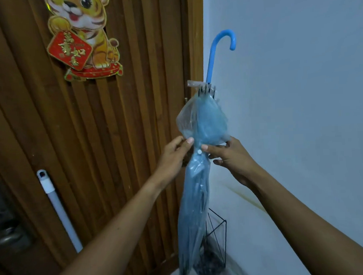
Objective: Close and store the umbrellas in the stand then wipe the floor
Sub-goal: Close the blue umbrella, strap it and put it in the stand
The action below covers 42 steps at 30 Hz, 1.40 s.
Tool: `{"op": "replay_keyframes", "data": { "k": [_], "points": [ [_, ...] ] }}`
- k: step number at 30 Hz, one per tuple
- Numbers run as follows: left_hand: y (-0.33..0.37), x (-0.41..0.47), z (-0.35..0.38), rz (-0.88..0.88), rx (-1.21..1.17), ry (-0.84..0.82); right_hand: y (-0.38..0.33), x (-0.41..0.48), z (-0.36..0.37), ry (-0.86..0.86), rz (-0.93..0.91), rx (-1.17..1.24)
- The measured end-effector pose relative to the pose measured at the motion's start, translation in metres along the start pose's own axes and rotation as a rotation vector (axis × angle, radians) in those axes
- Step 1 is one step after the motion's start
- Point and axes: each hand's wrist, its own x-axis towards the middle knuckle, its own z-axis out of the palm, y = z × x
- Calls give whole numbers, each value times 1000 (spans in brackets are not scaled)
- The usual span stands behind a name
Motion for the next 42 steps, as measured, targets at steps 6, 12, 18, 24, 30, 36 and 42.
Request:
{"op": "replay_keyframes", "data": {
  "k": [6,12,18,24,30,36,42],
  "points": [
    [-46,46,19,-61,-24,36,40,38,-35,124,-2,-228],
    [-127,114,37,-185,62,-6,115,112,-88,117,66,-327],
    [-254,176,47,-323,209,-21,237,184,-140,70,201,-381],
    [-372,205,47,-589,190,-50,377,241,-165,-12,425,-526],
    [-515,205,48,-758,140,161,519,264,-156,-78,639,-504],
    [-620,185,60,-786,175,192,618,258,-157,-111,786,-672],
    [-662,180,60,-724,339,144,654,253,-157,-107,871,-826]
  ]
}}
